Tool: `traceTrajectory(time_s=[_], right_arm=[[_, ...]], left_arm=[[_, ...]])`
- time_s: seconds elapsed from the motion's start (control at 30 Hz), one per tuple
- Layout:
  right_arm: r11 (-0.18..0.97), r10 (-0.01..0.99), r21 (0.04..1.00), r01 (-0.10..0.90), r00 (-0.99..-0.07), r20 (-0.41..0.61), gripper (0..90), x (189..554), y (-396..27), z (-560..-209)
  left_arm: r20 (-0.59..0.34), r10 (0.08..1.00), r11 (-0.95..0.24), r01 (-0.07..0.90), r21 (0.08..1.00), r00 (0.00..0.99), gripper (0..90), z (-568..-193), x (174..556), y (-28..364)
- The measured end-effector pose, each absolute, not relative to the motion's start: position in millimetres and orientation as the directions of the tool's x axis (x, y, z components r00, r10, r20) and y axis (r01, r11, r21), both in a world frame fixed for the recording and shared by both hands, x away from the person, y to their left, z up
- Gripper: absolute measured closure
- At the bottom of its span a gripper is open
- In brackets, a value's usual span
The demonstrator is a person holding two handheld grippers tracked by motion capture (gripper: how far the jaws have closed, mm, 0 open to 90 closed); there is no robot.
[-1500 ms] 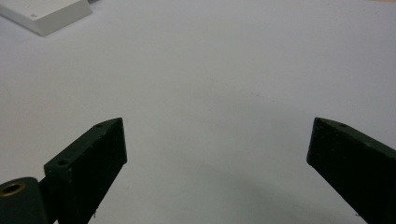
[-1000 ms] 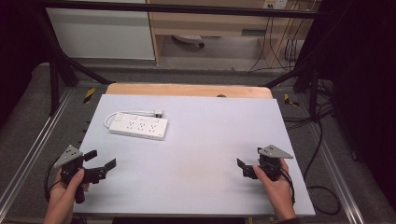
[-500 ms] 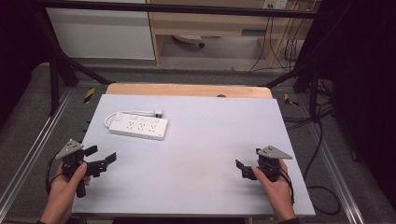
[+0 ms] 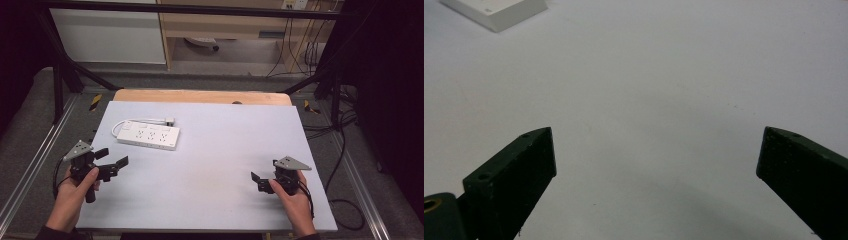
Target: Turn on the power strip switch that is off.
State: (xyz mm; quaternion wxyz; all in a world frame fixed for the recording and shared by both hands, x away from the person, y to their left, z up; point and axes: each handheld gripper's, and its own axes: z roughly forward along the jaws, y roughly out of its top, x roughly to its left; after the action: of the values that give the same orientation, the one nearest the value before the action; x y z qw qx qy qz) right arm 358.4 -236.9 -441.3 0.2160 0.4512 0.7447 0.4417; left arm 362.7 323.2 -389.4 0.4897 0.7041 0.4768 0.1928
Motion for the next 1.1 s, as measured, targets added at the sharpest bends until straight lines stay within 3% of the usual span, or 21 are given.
traceTrajectory(time_s=[1.1], right_arm=[[0.196, 0.863, 0.857, 0.477, -0.499, 0.08, 2.6, 357, -239, -440]], left_arm=[[-0.157, 0.85, -0.093, 0.437, 0.895, 0.502, 8.5, -364, 394, 297]])
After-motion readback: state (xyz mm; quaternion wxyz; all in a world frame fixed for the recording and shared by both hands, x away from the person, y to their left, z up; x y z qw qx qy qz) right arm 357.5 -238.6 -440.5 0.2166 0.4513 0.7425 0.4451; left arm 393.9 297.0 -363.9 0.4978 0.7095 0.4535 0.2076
